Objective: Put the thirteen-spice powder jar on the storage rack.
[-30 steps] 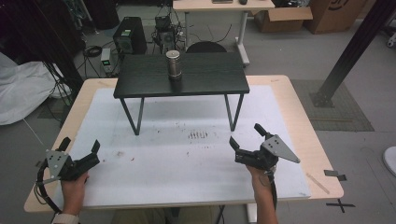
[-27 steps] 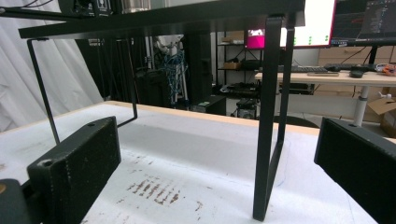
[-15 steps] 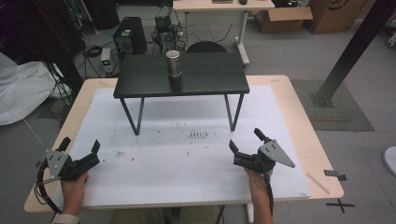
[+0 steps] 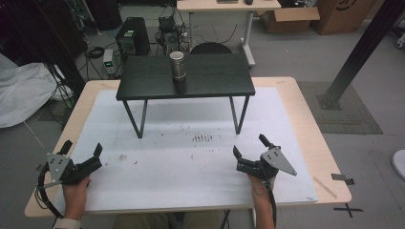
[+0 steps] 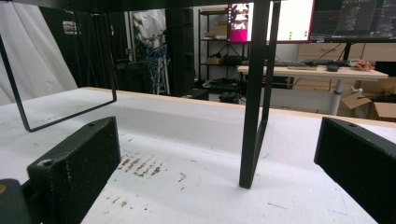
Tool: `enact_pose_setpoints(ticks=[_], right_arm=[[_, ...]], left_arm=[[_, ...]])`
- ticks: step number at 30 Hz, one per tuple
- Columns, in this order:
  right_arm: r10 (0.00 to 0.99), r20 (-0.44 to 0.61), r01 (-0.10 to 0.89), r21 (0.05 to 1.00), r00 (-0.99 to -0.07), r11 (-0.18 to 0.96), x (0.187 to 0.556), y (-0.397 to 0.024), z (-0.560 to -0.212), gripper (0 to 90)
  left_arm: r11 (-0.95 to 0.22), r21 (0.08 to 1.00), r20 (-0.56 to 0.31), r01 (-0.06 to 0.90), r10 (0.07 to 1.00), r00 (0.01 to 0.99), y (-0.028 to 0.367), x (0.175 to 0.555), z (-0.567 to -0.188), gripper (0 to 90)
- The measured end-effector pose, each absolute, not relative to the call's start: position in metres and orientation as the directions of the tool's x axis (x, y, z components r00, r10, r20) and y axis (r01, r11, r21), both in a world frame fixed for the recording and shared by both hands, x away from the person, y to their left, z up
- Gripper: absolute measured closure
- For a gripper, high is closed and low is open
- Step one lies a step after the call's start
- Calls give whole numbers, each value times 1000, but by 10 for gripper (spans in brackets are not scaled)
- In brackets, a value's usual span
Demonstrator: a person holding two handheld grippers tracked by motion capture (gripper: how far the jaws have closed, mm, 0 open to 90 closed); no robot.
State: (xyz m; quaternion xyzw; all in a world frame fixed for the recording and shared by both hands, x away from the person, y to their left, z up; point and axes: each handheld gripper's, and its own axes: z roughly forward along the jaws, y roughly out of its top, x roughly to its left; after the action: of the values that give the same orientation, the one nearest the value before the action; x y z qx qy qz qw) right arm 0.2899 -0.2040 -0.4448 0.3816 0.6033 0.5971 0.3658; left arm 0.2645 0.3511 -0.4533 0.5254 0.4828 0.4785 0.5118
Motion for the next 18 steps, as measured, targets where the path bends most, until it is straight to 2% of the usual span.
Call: enact_pose_setpoints(ticks=[18], right_arm=[[905,-7,-22,1000,-424,-3,283,-204,-454,0]], left_arm=[[-12,1000,11,17,997,76,351,264,-453,11]])
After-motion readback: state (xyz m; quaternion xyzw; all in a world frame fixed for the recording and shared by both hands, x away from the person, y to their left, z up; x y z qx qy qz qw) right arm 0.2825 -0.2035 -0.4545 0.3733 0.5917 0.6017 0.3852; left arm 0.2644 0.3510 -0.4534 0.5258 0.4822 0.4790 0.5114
